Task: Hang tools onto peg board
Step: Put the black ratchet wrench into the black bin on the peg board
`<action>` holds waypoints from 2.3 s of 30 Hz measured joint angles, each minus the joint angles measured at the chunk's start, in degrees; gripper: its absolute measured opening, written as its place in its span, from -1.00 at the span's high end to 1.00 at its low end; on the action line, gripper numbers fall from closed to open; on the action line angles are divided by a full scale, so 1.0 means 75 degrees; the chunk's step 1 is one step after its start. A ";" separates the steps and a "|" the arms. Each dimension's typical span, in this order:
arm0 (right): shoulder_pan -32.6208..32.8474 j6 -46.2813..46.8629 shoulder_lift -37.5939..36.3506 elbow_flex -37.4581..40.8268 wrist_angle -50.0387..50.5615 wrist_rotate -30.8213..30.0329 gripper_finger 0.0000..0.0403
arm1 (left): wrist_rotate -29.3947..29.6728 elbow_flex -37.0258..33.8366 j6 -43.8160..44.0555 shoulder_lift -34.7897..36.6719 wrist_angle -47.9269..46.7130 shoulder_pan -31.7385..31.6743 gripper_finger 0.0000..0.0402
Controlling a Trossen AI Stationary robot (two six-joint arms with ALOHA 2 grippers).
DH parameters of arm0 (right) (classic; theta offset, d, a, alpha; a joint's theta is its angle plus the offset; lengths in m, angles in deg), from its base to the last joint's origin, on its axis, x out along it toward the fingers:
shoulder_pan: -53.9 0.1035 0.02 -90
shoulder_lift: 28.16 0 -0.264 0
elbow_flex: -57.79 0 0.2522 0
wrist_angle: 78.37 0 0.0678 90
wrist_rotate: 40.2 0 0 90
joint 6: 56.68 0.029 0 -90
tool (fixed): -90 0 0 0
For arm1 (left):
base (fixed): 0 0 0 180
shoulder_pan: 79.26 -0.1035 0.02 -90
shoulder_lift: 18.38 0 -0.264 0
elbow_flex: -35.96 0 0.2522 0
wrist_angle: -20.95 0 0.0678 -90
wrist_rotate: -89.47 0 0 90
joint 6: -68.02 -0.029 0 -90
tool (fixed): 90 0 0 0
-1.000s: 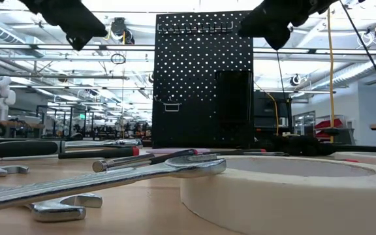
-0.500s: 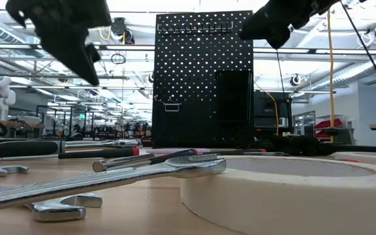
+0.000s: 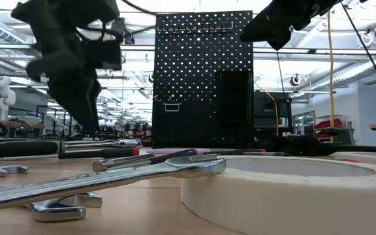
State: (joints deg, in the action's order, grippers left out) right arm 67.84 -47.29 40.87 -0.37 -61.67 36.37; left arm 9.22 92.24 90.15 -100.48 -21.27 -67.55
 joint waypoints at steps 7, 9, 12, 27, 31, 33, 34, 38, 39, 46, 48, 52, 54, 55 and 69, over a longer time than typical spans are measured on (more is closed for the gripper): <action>0.0000 -0.0003 0.0000 0.0000 0.0045 0.0000 0.48 | -0.0044 -0.0005 -0.0201 -0.0845 0.0329 -0.0253 0.19; 0.0000 0.0000 0.0000 0.0000 0.0080 -0.0003 0.48 | -0.0129 0.0000 -0.0262 -0.1092 0.0431 -0.0260 0.19; -0.0004 -0.0003 0.0000 0.0000 0.0114 -0.0003 0.48 | -0.0126 0.0026 -0.0368 -0.1364 0.0451 -0.0255 0.20; -0.0152 0.0058 0.0000 0.0000 0.0318 -0.0012 0.48 | -0.0048 -0.0016 -0.0849 -0.0653 0.0100 -0.0326 0.85; -0.0149 0.0060 0.0000 0.0000 0.0488 -0.0012 0.48 | 0.0150 0.0091 -0.1121 0.0098 0.0229 -0.0532 0.85; -0.0149 0.0183 -0.0028 0.0000 0.0746 -0.0008 0.48 | 0.0159 0.0084 -0.1220 0.0547 0.0325 -0.0668 0.85; -0.0149 0.0324 -0.0057 0.0000 0.0963 -0.0006 0.48 | 0.0159 0.0080 -0.1226 0.0751 0.0531 -0.0728 0.85; -0.0152 0.1144 -0.0302 0.0000 0.2119 0.0000 0.48 | 0.0181 0.0082 -0.1332 0.1514 0.2168 -0.0905 0.85; -0.0152 0.1391 -0.0372 0.0000 0.2470 0.0000 0.48 | 0.0186 0.0078 -0.1437 0.1599 0.2875 -0.0925 0.85; -0.0146 0.2529 -0.0749 0.0000 0.3882 -0.0386 0.48 | 0.0172 0.0012 -0.2884 0.0924 0.8521 -0.1220 0.85; -0.0143 0.2540 -0.0758 0.0000 0.3893 -0.0625 0.48 | 0.0186 0.0079 -0.3275 0.0378 1.0120 -0.1429 0.85; -0.0146 0.2358 -0.0759 0.0000 0.3825 -0.0780 0.48 | 0.0191 0.0632 -0.3434 -0.0906 1.2111 -0.1909 0.85; -0.0143 0.2345 -0.0759 0.0000 0.3803 -0.1006 0.48 | 0.0197 0.1073 -0.3473 -0.1513 1.2438 -0.2114 0.85; -0.0143 0.2366 -0.0761 0.0000 0.3803 -0.1086 0.48 | 0.0199 0.1342 -0.3479 -0.1813 1.2487 -0.2199 0.85; -0.0087 0.2408 -0.0752 0.0000 0.3975 -0.1204 0.48 | 0.0150 0.3763 -0.5227 -0.3626 1.2477 -0.2629 0.85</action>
State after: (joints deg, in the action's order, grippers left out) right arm 67.18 -29.23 35.23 -0.37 -31.86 27.35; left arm 10.34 120.46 50.95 -127.68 72.31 -87.26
